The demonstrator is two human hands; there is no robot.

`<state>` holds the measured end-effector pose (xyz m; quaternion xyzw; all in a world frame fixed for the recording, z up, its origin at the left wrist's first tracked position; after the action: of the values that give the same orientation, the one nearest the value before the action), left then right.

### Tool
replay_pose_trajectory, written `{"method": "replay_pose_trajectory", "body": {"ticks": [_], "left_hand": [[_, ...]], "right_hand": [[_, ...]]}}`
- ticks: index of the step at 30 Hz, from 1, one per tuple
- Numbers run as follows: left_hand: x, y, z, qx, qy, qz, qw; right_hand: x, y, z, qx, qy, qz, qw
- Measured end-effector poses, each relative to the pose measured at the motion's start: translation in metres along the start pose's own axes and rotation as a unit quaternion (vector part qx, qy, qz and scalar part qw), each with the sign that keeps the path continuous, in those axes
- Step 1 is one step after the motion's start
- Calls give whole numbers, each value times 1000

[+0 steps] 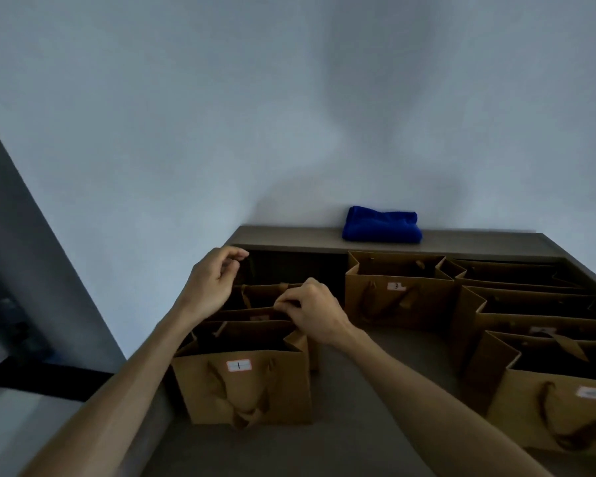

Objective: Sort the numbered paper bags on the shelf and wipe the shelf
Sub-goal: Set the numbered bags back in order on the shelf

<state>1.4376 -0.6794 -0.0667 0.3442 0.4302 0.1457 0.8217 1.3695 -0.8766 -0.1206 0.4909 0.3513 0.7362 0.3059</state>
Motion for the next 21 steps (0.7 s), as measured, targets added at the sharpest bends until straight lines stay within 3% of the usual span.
{"method": "replay_pose_trajectory", "body": {"ticks": [5,9,14,18,21], "left_hand": [[5,-2,2,28,31,26,999],[-12,-18,13,47,6,39,998],[-51,-61,37,116,-28,7,993],[-77,-99,57,160,-74,27,984],[-95,-125,71,191,-130,116,966]], "right_hand": [[9,22,-1,45,19,40,998],[-17,63,-18,-19,-3,24,1000],[-82,128,-51,-70,-135,-62,986],[-122,158,-76,4,-246,-169,955],[-130,161,-91,45,-273,-244,929]]}}
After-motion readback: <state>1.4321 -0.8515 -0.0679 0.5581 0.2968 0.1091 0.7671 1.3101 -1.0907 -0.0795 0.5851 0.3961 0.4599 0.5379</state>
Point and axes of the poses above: each hand's wrist, its own z-axis towards the middle knuckle, its own y-axis out of the back of the hand, x = y × z, the point moved 1 cm from there along z, towards the middle knuckle, and after that the axes turned 6 degrees about x, right-handed, at the moved point
